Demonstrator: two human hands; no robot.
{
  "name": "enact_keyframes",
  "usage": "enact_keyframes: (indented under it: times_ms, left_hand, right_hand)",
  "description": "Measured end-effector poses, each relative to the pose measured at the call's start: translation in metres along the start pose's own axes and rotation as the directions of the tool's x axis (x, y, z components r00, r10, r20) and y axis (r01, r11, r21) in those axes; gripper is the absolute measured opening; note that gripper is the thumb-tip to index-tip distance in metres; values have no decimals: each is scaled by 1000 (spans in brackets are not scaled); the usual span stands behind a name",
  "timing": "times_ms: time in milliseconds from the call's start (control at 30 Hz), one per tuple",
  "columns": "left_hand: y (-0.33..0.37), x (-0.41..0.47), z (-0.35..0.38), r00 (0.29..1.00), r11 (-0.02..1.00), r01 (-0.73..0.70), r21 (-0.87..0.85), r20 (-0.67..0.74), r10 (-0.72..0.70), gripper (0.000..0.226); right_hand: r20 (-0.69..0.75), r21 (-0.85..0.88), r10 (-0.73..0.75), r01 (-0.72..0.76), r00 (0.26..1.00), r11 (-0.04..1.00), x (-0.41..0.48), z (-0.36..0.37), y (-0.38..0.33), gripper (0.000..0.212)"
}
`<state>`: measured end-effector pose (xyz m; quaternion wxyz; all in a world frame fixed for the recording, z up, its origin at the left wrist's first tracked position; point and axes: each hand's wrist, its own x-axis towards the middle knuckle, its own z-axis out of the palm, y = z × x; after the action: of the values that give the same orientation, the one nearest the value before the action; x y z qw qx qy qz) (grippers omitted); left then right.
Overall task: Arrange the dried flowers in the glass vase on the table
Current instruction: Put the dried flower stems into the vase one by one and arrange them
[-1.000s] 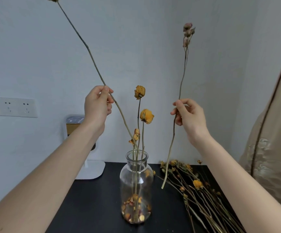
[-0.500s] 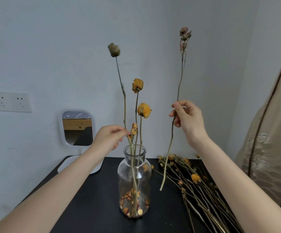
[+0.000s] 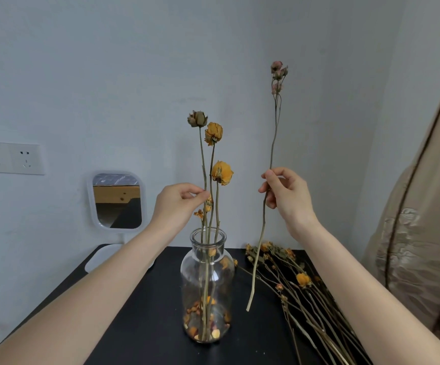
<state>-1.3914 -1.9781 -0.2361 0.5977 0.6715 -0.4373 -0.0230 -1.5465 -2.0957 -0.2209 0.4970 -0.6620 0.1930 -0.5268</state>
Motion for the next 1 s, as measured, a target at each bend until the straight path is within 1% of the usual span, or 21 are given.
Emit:
enact_keyframes:
  times_ms: [133,267,367,467,533,567,600,633,667,700,733,767,800,833,867,933,1000]
  left_hand:
    - [3,5,2,999,996,22,-82,-42,-26,12]
    - [-2,2,4,999,999,50,-9,4,-50,13]
    - [-9,-1,3,998,998,61,34,-23,-60,17]
    - [-12,-2,-1,999,998,41,46,-38,-39,15]
    - [-20,-6,-5,997,999,48,-2,-58,-48,22]
    - [-26,-10,-7,996,995,73,-65,-53,-76,31]
    - [-32,-15,-10,993,983,114,-144,-21,-118,43]
    - [-40,-20,-12,986,962,167,-218,47,-161,56]
    - [-49,-25,-15,970,936,227,-268,150,-193,70]
    - [-58,-30,-17,940,917,282,-283,275,-204,82]
    - [-65,-35,-19,894,912,318,-258,401,-198,89]
    - [-71,-38,-18,841,921,331,-206,507,-189,90]
    - [-74,-40,-16,793,936,321,-145,582,-182,85]
    - [-76,-42,-12,761,949,301,-93,624,-180,78]
    - [-77,-42,-8,747,956,287,-57,638,-186,72]
    - [-75,-40,0,760,954,299,-34,612,-217,64]
    - [-75,-39,5,789,949,315,-34,565,-241,63]
  right_hand:
    - [-4,-7,1,-1,1000,1000,0,-2,1,19]
    - [-14,-23,0,0,1000,1000,-1,-5,2,18]
    - [-15,-27,8,-8,1000,1000,-2,-4,4,18]
    - [-20,-6,9,-9,1000,1000,-3,-3,5,18]
    - [-38,14,-4,4,999,1000,-2,-3,3,17]
    - [-50,32,-12,13,999,999,-1,-3,0,17]
    - [-63,57,-21,25,998,998,0,-4,-2,17]
    - [-78,85,-33,40,996,996,1,-5,-6,17]
    - [-95,111,-47,58,994,992,3,-6,-9,18]
    - [-113,132,-62,77,992,988,5,-7,-13,18]
    - [-132,148,-78,97,988,984,7,-7,-17,19]
    - [-148,160,-94,117,985,980,9,-7,-20,19]
    - [-161,170,-110,138,981,976,11,-6,-23,20]
    - [-173,179,-128,159,977,971,13,-6,-26,20]
    - [-183,186,-146,180,972,966,15,-5,-27,21]
    - [-204,187,-170,209,964,960,17,-2,-29,22]
    - [-228,186,-178,222,957,957,20,0,-29,22]
